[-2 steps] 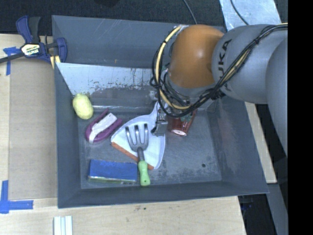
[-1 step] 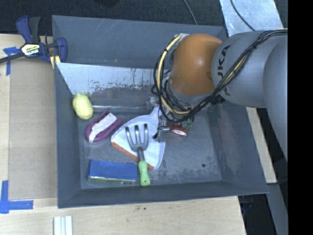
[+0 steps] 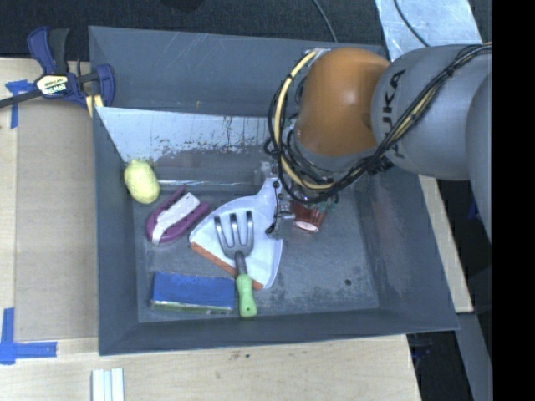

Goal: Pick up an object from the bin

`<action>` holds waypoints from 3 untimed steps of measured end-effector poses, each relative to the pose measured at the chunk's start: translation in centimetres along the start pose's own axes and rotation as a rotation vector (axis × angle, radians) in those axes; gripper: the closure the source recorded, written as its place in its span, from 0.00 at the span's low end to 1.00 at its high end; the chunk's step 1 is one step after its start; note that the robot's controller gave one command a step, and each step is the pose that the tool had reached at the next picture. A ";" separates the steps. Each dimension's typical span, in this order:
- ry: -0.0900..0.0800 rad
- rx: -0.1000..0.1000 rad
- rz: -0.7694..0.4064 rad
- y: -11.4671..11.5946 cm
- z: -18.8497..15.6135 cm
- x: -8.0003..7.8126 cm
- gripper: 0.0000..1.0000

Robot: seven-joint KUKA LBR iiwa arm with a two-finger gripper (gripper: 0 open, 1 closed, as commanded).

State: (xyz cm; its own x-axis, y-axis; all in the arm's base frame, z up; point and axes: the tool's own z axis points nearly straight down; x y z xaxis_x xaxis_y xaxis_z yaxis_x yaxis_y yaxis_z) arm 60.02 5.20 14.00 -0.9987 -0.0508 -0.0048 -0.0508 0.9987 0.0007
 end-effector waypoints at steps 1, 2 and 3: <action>-0.012 0.002 -0.374 1.2 5.0 0.4 0.00; -0.020 -0.001 0.210 -2.5 1.1 -0.5 1.00; -0.017 -0.001 0.208 -2.4 1.3 -0.4 1.00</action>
Offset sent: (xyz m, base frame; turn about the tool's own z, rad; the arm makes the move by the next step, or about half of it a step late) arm 0.0050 -0.0233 -0.0136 0.2080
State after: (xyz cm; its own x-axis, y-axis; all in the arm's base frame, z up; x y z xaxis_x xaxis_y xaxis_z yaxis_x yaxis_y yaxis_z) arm 60.58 2.82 12.70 -0.9874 0.1565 -0.0212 0.1565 0.9877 0.0046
